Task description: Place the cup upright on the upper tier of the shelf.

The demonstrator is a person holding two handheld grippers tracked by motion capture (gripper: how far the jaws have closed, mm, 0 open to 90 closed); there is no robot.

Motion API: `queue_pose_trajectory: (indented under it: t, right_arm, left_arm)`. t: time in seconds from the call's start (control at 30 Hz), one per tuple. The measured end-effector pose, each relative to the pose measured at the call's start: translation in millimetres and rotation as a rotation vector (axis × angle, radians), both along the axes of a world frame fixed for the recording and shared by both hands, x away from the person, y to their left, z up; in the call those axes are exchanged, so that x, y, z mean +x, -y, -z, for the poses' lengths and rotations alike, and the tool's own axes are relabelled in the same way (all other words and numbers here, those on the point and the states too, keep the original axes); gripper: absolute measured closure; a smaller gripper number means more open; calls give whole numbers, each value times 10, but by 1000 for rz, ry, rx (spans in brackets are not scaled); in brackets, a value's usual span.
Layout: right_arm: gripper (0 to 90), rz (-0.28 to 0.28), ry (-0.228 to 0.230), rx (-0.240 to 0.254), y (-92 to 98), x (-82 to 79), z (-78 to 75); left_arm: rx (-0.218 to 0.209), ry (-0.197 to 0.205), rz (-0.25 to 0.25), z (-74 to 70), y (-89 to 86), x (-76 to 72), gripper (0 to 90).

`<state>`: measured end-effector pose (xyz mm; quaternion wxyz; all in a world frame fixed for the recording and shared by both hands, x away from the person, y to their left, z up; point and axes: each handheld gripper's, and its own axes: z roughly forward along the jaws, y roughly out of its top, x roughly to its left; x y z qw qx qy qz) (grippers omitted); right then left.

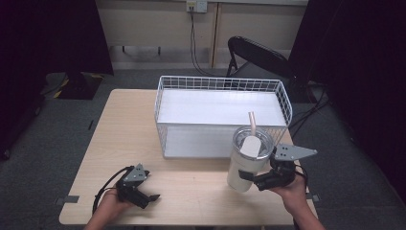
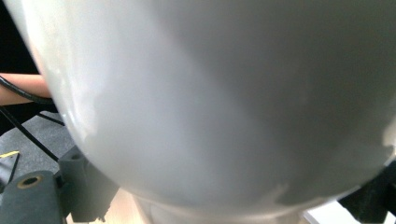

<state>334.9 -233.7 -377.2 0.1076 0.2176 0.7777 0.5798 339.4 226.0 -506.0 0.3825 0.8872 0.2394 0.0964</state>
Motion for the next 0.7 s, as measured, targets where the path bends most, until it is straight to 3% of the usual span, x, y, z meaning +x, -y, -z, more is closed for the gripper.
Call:
queue_pose_trajectory:
  t: [0.7]
  right_arm:
    - [99, 7, -16, 29, -11, 150, -342]
  left_arm:
    - [0, 0, 0, 0, 0, 0, 26]
